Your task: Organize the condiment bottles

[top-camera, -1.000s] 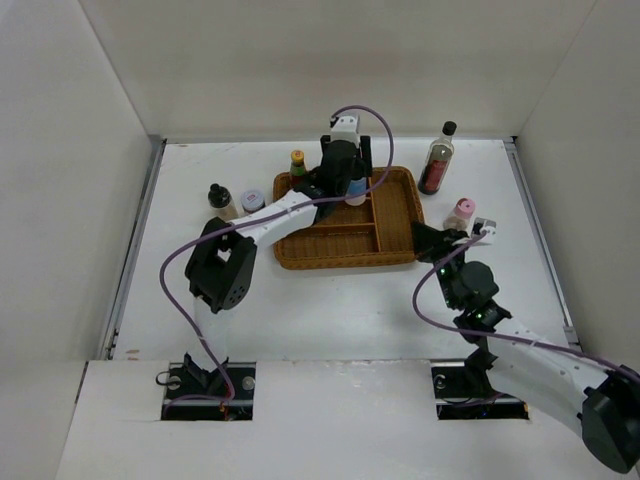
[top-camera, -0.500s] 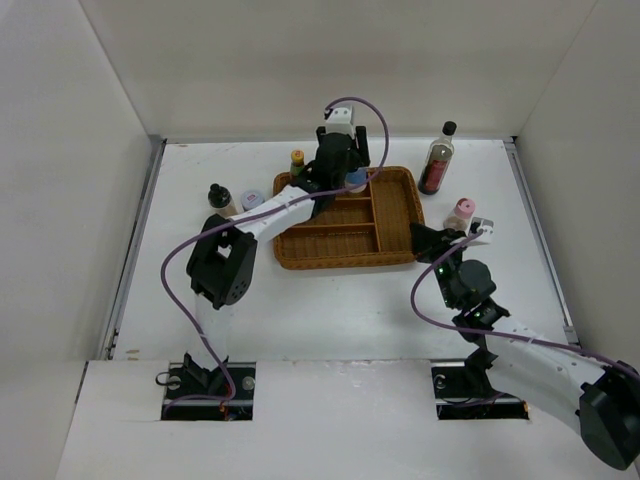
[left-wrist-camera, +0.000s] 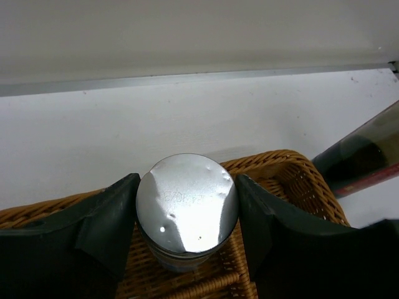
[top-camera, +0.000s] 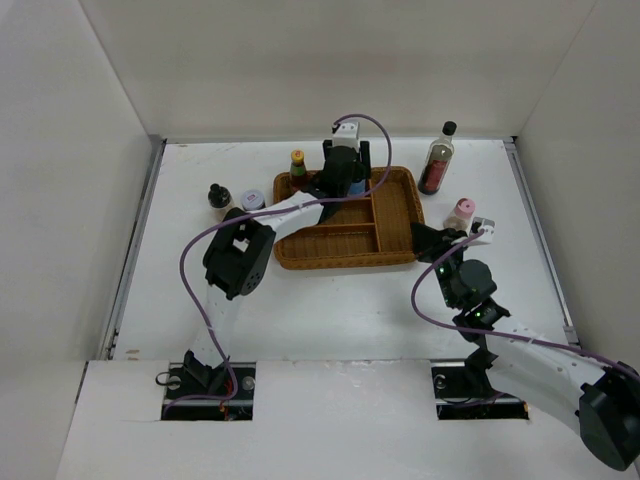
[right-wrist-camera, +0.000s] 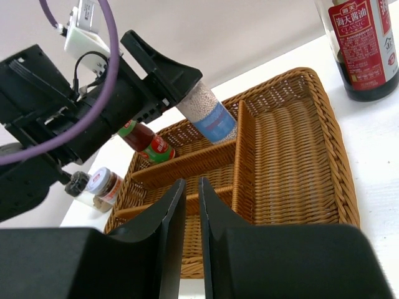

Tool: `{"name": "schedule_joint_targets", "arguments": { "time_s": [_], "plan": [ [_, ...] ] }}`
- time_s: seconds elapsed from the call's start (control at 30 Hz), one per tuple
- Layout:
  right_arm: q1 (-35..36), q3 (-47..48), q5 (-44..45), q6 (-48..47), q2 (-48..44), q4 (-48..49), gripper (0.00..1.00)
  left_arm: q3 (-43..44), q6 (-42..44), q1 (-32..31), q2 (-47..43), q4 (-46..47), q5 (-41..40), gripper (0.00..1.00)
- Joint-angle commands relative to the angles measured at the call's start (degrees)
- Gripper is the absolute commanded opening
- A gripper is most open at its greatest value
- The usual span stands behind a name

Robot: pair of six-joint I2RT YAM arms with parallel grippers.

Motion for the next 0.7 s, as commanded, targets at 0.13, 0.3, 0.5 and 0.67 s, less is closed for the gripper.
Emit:
{"name": "schedule_joint_targets", "arguments": {
  "time_s": [0.13, 0.3, 0.5, 0.67],
  "plan": [
    [-0.4, 0.4, -0.4, 0.5, -0.5, 3.4, 0.22, -6.0, 1.7, -1.7, -5.3, 11.4, -3.0, 0.67],
    [-0.4, 0.4, -0.3, 0.6, -0.4, 3.4, 0.22, -10.2, 1.9, -2.7, -12.3, 11.3, -3.5, 0.87],
    [-0.4, 0.4, -0.2, 0.8, -0.3, 3.4, 0.22, -18.4, 1.8, -3.7, -25.0, 9.3, -3.6, 0.90],
    [-0.4, 0.3, -0.4, 1.1, -0.4, 3.4, 0.24, -33.7, -2.6, -2.8, -39.1, 4.5, -9.5, 0.84]
  ]
}}
